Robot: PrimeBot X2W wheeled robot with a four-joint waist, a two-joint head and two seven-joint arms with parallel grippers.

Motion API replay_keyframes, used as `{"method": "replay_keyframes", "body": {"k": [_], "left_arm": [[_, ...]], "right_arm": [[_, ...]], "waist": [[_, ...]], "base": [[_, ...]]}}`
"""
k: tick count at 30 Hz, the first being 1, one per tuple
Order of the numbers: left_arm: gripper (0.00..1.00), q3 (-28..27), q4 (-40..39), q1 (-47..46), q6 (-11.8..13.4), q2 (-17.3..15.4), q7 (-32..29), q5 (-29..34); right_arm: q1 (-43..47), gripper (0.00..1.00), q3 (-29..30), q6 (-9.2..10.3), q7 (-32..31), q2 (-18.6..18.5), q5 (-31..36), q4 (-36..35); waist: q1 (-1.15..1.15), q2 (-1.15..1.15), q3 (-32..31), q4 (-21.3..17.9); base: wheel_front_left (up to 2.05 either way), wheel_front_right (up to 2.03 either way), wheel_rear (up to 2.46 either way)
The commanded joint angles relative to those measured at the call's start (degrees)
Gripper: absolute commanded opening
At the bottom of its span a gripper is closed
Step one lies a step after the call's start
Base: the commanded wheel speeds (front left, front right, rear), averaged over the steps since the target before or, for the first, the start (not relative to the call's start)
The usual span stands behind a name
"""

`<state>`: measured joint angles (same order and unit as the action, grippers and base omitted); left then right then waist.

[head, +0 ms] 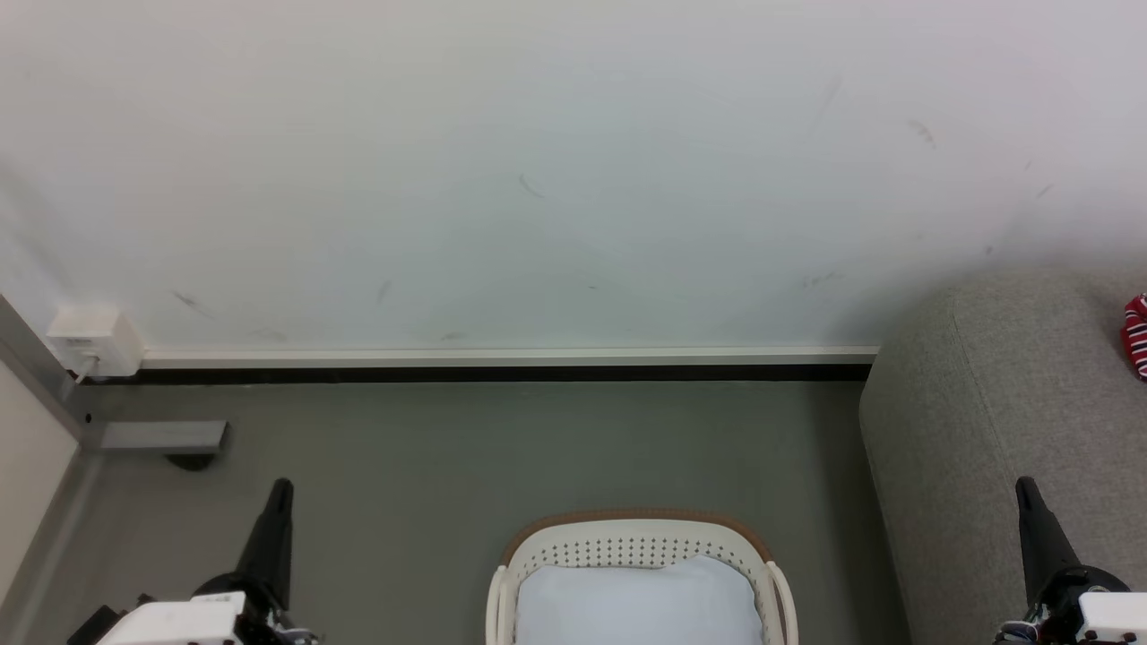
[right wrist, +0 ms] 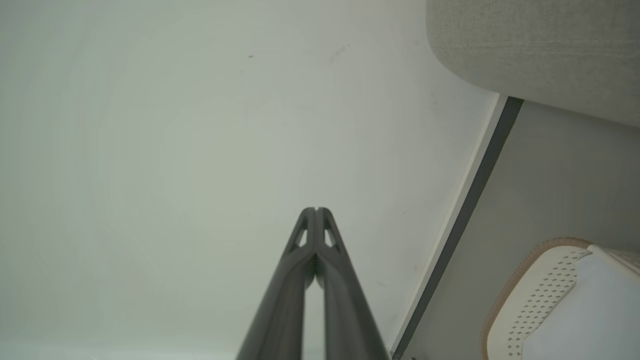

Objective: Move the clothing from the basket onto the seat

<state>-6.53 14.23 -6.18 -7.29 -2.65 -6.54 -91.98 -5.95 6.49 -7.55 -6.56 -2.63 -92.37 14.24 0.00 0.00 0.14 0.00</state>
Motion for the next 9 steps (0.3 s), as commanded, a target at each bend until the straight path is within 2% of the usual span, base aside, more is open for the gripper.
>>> {"method": "replay_keyframes", "body": {"k": [1,9], "left_arm": [[0.00,-0.15,-0.18,-0.43,-0.38,-0.42,-0.25,-0.73],[0.00,-0.14,-0.19,-0.43,-0.38,-0.42,-0.25,-0.74]], "right_arm": [[-0.81,0.00,0.21,0.12,-0.17,-0.46,-0.06,-0.29],[-0.81,0.00,0.21,0.12,-0.17,-0.46,-0.06,-0.29]], "waist": [[0.00,0.00,0.00,0.00],[0.00,0.00,0.00,0.00]], "base": [[0.00,0.00,0.00],[0.00,0.00,0.00]]}}
